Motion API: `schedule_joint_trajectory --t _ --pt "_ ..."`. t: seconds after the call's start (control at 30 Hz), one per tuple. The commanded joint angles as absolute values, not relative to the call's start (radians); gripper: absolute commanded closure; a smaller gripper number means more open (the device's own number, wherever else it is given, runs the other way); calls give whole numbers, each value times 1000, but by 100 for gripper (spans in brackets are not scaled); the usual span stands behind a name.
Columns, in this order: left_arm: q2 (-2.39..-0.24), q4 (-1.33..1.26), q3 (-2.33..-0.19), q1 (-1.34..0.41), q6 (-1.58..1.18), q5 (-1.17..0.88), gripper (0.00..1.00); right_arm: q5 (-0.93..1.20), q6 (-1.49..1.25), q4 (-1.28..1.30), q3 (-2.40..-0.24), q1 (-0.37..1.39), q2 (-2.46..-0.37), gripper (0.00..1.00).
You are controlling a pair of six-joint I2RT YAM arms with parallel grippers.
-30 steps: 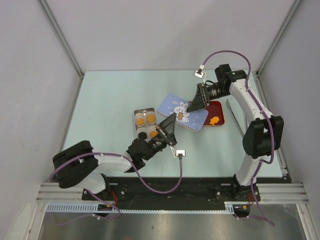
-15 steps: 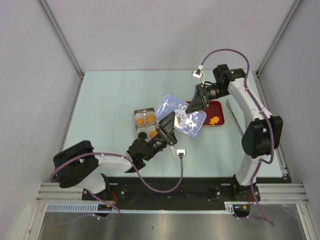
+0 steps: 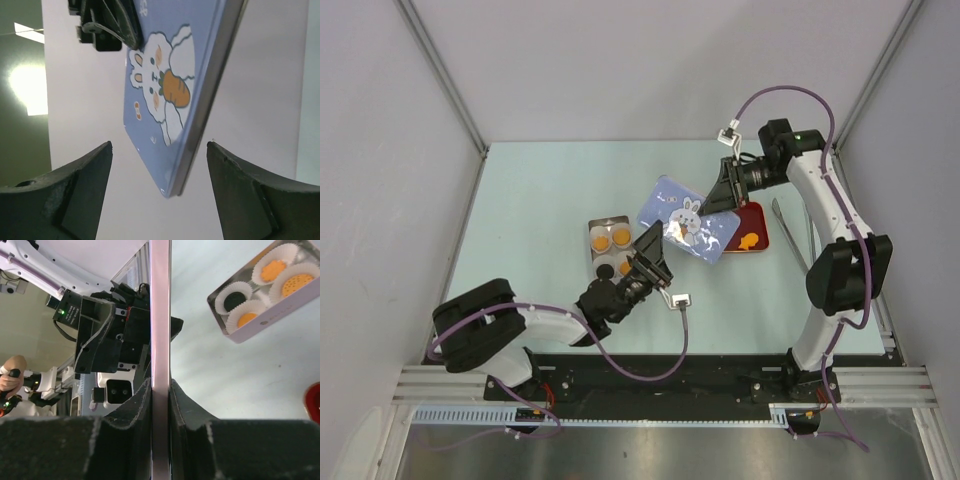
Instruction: Pack the cookies
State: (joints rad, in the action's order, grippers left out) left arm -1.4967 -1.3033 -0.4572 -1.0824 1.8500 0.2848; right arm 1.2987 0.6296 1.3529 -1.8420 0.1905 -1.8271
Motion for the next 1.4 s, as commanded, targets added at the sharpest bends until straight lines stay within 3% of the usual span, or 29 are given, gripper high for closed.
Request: schedule_joint_trajectory --t 0.0,0.27,0.47,0.57,0.7,0.87,1.37 --pt "-1514 -1726 -448 -1083 1783 391 18 1333 661 1488 -1925 176 -1821 87" --pt "-1407 -1625 -413 -1062 1559 567 10 1328 523 1370 -1947 178 -1827 90" --pt "-1165 -1075 -480 -973 1148 620 10 1287 228 1016 -1846 204 -1784 98" --pt "-1033 -649 -580 -895 870 572 11 1264 32 781 -1755 225 -1758 100" --pt "-954 -474 -641 -841 669 526 11 1217 -199 400 -1623 252 -1735 100" --pt "-953 -251 -712 -730 432 378 11 1131 -394 132 -1516 291 -1747 100" --pt "-1072 -124 -768 -439 131 111 11 735 -773 -412 -1250 468 -1804 100"
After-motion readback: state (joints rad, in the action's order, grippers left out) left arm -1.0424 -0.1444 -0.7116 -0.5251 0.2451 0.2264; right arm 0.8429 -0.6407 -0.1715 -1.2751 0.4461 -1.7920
